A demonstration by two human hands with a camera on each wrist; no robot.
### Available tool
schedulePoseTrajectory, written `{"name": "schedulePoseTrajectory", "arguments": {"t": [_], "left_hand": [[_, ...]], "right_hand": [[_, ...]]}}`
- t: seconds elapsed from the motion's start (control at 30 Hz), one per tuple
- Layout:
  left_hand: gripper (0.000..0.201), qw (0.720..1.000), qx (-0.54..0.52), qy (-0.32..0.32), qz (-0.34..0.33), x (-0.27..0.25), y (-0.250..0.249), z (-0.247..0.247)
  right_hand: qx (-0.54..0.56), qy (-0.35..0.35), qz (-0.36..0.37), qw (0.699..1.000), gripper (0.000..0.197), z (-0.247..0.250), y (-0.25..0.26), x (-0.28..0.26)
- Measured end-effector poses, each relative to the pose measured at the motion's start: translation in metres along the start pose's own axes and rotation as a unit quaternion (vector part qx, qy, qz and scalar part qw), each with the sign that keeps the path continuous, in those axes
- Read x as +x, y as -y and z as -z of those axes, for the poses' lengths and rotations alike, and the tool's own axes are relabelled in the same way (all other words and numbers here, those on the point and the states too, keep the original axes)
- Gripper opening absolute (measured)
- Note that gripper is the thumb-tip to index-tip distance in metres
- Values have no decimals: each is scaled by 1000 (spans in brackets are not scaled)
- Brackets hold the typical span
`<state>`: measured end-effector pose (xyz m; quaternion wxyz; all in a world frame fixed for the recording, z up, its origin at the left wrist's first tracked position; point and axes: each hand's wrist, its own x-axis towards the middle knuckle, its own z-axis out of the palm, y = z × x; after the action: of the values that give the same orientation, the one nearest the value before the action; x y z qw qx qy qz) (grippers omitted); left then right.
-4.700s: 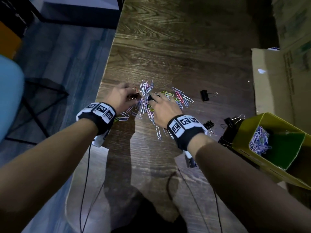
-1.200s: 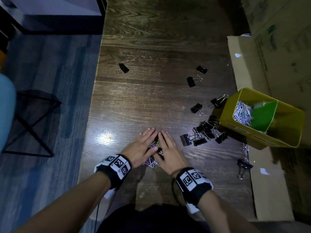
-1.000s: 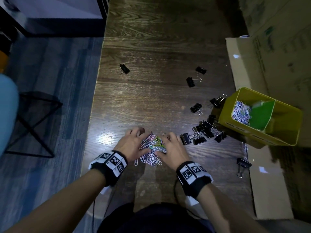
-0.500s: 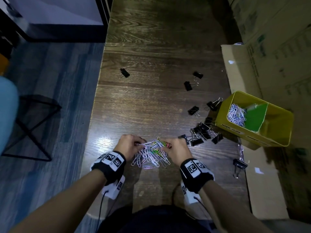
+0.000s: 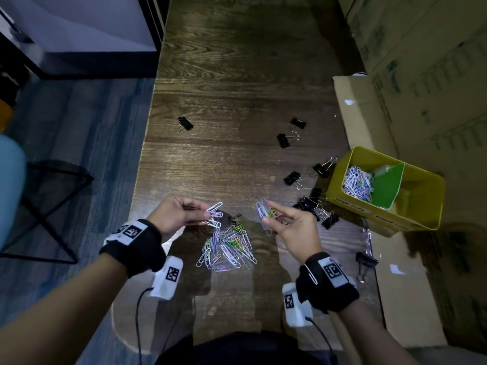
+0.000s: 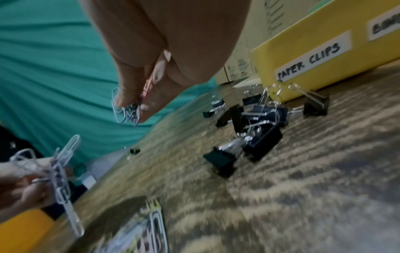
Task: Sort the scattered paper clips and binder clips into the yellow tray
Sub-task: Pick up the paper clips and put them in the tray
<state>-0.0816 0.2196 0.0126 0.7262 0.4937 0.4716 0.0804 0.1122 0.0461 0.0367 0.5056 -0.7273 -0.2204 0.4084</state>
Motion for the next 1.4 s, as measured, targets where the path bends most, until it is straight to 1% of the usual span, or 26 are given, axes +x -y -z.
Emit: {"name": "schedulePoseTrajectory", "arguments": {"t": [0.1, 0.2, 0.27, 0.4, 0.47, 0.53, 0.57, 0.6, 0.63, 0.67, 0.7, 0.73, 0.77, 0.83, 0.87, 0.9, 0.93, 0.97, 1.03, 1.1, 1.13, 1.2, 1.23, 1.27, 1.33, 1.4], "left_hand": [[14, 999, -32, 37, -4, -3, -34, -18], [16, 996, -52, 72, -18, -4, -71, -53], [21, 994, -56, 90, -33, 0, -94, -85], [17, 987, -51, 144, -54, 20, -128, -160], [15, 986, -46, 154, -50, 34, -135, -198], [14, 987, -22, 148, -49, 48, -134, -231], [13, 988, 12, 141, -58, 56, -132, -246], [13, 985, 77, 128, -84, 63, -128, -259], [13, 971, 169, 112, -125, 70, -124, -272], [12, 941, 274, 98, -173, 76, -120, -283], [12, 898, 371, 91, -217, 80, -116, -294], [12, 851, 452, 98, -250, 81, -113, -303], [13, 806, 514, 120, -268, 85, -108, -309], [18, 726, 608, 177, -267, 90, -100, -317], [19, 694, 639, 196, -268, 90, -98, -316], [20, 677, 649, 208, -279, 91, -97, -315], [21, 678, 638, 216, -295, 90, -96, -312], [22, 693, 611, 218, -314, 87, -97, -308], [22, 740, 546, 190, -344, 81, -97, -295], [22, 785, 487, 134, -360, 76, -96, -274], [22, 805, 465, 105, -352, 72, -95, -261], [21, 837, 450, 63, -304, 65, -92, -231], [21, 842, 461, 56, -274, 63, -89, -214], [20, 837, 483, 60, -250, 59, -85, -197], [22, 797, 555, 81, -222, 55, -68, -160], [32, 757, 602, 130, -217, 50, -45, -126]], "right_hand": [[48, -32, 25, 998, 42, 26, 15, -5], [78, -65, 54, 993, 41, 59, 27, -13], [97, -88, 73, 989, 41, 82, 37, -19], [132, -142, 91, 977, 40, 129, 51, -23], [128, -165, 104, 972, 38, 150, 55, -19], [128, -178, 117, 969, 36, 169, 57, -13], [128, -182, 119, 968, 36, 177, 57, -9], [127, -185, 120, 967, 37, 185, 57, -4], [124, -188, 119, 967, 38, 192, 55, 1], [119, -190, 117, 967, 39, 197, 53, 7], [114, -192, 112, 968, 40, 202, 49, 14], [109, -192, 102, 970, 42, 205, 45, 22], [102, -191, 91, 972, 44, 208, 41, 29], [67, -192, 64, 977, 45, 213, 32, 47], [29, -199, 49, 978, 44, 214, 29, 55], [-26, -204, 35, 978, 44, 215, 26, 62], [-92, -203, 22, 975, 43, 216, 23, 70], [-155, -192, 11, 969, 43, 215, 21, 75], [-250, -154, -9, 956, 43, 208, 20, 84], [-314, -100, -28, 944, 46, 199, 24, 89], [-342, -66, -41, 936, 48, 196, 27, 90], [-395, -6, -64, 917, 49, 189, 37, 87], [-415, 3, -63, 908, 48, 186, 42, 84], [-421, -4, -52, 905, 47, 183, 45, 81], [-405, -56, 3, 913, 41, 174, 47, 74], [-356, -110, 92, 923, 33, 159, 45, 65]]}}
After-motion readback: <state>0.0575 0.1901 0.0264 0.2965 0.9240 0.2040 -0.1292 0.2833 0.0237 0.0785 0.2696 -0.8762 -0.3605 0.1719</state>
